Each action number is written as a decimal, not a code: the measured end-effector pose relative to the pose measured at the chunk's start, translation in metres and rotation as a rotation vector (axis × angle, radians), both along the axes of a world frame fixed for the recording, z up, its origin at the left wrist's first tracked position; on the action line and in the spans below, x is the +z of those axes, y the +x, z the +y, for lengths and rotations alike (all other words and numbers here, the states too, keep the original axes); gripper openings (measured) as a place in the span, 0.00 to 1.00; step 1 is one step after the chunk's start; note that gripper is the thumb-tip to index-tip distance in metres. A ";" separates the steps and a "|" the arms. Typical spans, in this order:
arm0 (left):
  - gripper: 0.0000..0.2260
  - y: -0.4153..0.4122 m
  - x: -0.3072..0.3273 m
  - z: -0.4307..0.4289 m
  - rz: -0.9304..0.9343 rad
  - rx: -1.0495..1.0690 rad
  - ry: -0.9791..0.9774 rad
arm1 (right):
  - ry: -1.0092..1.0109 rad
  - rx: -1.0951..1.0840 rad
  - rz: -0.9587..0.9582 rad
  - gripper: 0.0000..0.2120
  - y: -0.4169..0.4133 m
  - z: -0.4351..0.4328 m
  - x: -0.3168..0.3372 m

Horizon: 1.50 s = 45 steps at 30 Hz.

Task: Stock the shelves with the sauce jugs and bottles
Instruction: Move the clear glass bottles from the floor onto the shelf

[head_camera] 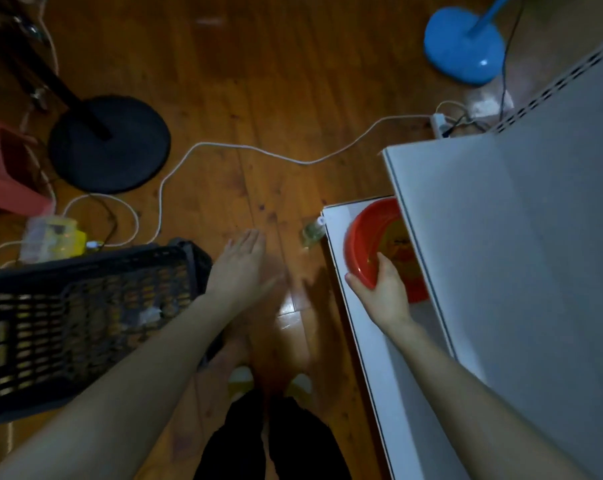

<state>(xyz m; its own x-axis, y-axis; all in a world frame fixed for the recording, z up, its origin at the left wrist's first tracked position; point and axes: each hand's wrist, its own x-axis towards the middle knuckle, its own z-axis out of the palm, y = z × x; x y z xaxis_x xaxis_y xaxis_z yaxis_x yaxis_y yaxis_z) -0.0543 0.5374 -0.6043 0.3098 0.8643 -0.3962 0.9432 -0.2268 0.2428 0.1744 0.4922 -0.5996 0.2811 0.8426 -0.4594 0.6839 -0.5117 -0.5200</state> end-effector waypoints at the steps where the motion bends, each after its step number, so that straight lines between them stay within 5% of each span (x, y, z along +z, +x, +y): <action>1: 0.37 0.004 -0.029 0.002 0.010 -0.010 -0.002 | 0.004 -0.002 -0.001 0.37 0.001 0.005 -0.027; 12: 0.43 0.059 -0.341 0.058 -0.094 0.032 -0.015 | 0.162 0.003 0.034 0.39 0.012 0.080 -0.300; 24: 0.43 0.123 -0.486 0.132 -0.645 0.135 -0.042 | 0.483 0.017 0.157 0.29 0.012 0.147 -0.407; 34: 0.34 0.105 -0.432 0.078 -0.913 0.267 -0.064 | 0.464 -0.077 0.285 0.26 -0.008 0.098 -0.354; 45: 0.32 0.045 -0.150 0.009 -1.022 0.528 -0.172 | 0.435 -0.041 0.418 0.21 -0.051 0.056 -0.082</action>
